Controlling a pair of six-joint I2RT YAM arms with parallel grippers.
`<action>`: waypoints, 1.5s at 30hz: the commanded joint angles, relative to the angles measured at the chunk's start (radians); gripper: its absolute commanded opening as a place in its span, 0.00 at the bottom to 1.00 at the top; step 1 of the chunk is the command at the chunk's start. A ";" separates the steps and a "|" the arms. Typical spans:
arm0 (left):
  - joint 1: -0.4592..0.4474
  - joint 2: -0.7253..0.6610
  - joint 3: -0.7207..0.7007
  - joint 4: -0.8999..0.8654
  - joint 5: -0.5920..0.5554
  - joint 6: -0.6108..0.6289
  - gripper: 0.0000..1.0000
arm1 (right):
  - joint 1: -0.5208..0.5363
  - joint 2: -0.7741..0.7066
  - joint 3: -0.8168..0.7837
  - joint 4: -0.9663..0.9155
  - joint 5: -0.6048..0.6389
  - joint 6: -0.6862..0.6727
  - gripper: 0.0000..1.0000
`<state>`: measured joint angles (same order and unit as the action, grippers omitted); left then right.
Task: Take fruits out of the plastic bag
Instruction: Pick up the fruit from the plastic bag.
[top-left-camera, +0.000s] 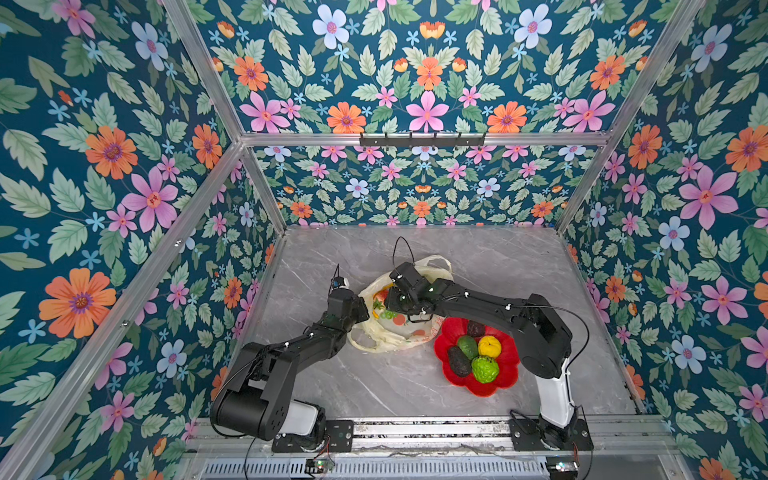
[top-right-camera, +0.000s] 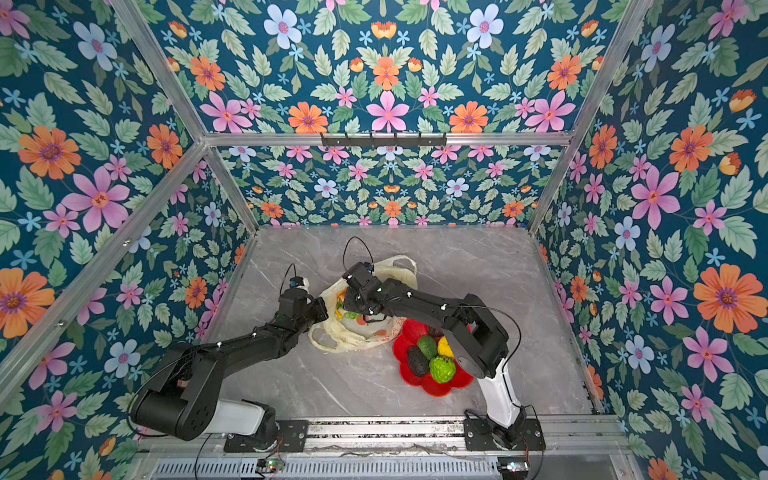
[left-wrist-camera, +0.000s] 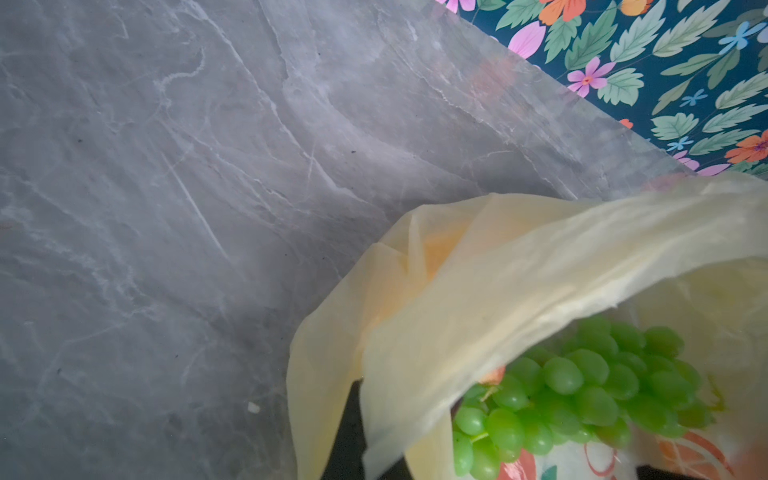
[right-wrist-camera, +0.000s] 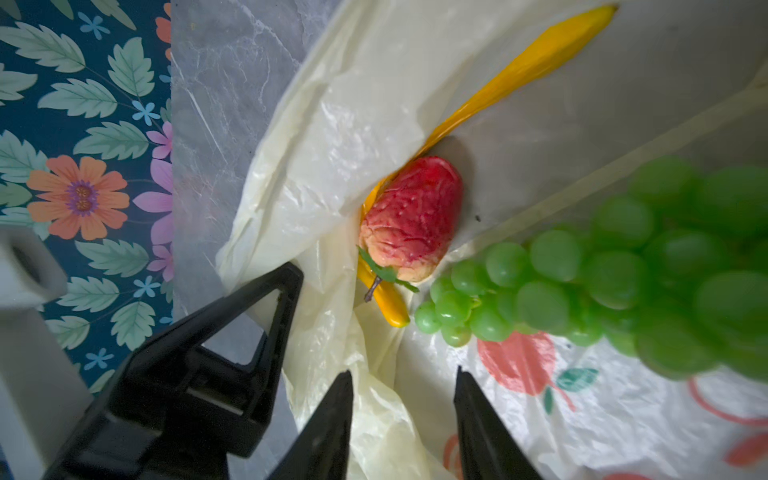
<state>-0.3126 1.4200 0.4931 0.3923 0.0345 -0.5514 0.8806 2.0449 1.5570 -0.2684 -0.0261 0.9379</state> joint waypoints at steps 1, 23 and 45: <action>0.010 0.000 -0.004 0.016 0.035 -0.025 0.00 | 0.004 0.028 0.008 0.070 -0.001 0.110 0.42; 0.009 -0.004 -0.007 0.023 0.044 -0.019 0.00 | 0.007 0.177 0.104 0.101 -0.056 0.193 0.35; 0.010 -0.010 -0.010 0.029 0.051 -0.018 0.00 | 0.008 0.190 0.121 0.081 -0.021 0.188 0.24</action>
<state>-0.3031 1.4128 0.4877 0.3977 0.0765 -0.5724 0.8867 2.2356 1.6745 -0.1841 -0.0662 1.1244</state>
